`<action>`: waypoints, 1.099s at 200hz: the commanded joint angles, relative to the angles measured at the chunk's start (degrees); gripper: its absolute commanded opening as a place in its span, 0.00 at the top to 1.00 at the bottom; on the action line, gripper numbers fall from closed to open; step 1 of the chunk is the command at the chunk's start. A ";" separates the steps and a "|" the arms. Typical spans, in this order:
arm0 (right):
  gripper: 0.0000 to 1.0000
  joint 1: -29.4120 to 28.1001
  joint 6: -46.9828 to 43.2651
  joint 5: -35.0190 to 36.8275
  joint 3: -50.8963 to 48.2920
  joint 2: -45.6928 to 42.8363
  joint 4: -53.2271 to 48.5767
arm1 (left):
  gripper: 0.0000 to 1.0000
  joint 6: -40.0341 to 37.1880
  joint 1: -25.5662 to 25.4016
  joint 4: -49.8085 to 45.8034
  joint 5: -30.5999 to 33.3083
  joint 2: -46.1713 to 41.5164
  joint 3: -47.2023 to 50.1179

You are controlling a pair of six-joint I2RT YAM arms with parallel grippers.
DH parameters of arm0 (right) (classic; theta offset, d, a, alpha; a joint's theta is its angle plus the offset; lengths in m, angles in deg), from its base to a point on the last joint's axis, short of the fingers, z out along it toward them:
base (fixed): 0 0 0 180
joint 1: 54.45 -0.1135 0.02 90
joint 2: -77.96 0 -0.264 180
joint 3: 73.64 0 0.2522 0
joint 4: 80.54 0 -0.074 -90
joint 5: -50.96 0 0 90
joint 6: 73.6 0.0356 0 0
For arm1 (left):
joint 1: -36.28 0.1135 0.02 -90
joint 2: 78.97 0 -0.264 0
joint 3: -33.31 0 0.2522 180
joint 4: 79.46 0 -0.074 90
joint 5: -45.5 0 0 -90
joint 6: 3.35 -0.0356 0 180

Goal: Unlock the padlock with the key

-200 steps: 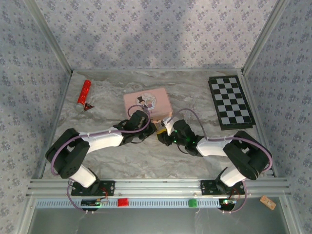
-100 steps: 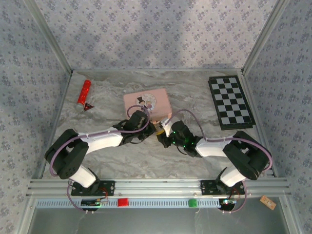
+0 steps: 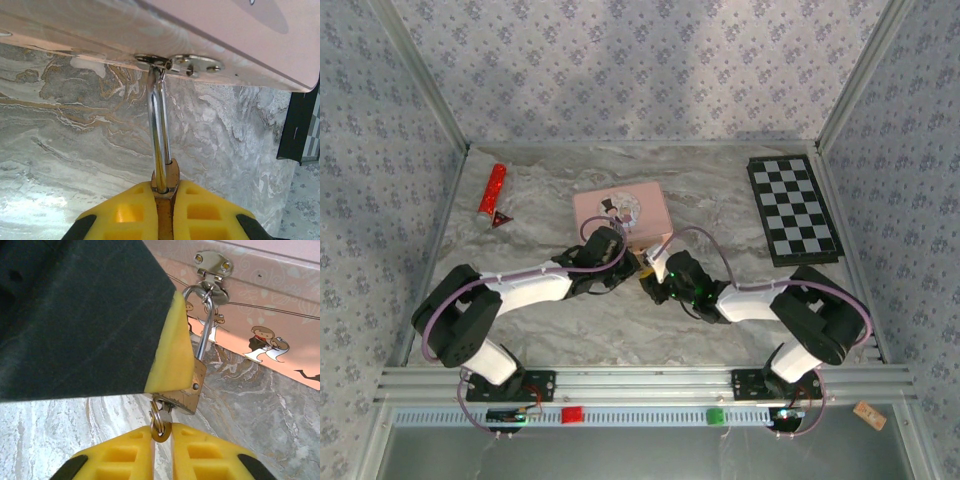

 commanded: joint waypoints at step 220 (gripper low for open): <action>1.00 8.66 16.77 -15.99 -2.84 6.64 18.51 | 1.00 0.73 -0.46 7.95 -2.21 -2.18 -1.60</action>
